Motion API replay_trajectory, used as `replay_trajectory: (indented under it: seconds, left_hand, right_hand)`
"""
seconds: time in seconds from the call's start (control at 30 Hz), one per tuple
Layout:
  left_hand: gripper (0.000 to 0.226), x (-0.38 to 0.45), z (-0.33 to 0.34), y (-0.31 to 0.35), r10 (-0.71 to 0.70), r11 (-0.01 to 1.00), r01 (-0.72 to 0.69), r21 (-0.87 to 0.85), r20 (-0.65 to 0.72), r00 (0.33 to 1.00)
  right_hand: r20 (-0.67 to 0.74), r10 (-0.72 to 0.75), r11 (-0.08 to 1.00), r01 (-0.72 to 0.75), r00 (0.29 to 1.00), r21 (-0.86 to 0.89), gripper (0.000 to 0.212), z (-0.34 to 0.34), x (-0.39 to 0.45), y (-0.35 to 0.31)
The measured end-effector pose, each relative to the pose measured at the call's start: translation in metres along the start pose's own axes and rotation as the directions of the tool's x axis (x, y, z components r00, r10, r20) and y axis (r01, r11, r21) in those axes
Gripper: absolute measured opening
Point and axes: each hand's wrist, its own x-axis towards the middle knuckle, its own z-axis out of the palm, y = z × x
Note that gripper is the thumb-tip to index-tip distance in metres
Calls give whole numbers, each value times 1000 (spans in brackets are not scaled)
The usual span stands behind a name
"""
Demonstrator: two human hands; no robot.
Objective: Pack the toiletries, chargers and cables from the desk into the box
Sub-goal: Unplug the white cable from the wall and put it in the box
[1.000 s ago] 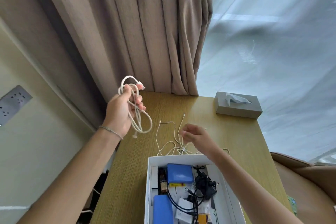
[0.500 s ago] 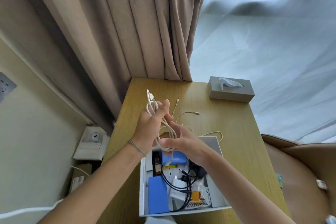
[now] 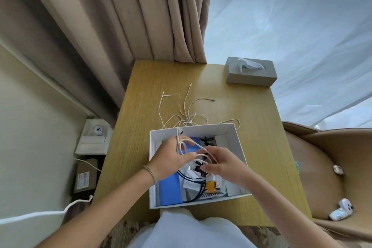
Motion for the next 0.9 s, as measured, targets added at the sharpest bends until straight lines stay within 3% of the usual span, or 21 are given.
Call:
replay_trajectory:
  seconds: [0.1,0.27,0.4,0.53,0.63,0.77,0.9]
  left_hand:
    - [37,-8,8,-19,-94,996,94,-4,-14,995]
    - [37,-15,21,-46,-124,927,116,356,0,992]
    - [42,-20,20,-52,-211,773,129,621,59,976]
    - [59,-21,22,-43,-223,466,14,885,102,970]
    - [64,-15,21,-30,-233,333,-37,942,120,965]
    - [64,-3,9,-6,-184,251,-28,968,75,980]
    - [58,14,-5,17,-87,263,4,965,19,996]
  right_hand:
    - [-28,45,990,-48,999,-131,25,3,-2,11]
    - [18,63,900,-49,998,-433,15,12,-4,26]
    - [-1,99,825,-83,995,-558,56,23,-5,36]
    - [-34,42,808,-54,999,-587,69,29,-4,43]
    - [-28,18,807,-31,999,-590,77,24,-2,44]
    - [-43,-19,826,-9,999,-564,86,5,-1,32]
    - [-156,-104,871,14,982,-492,59,-21,8,13]
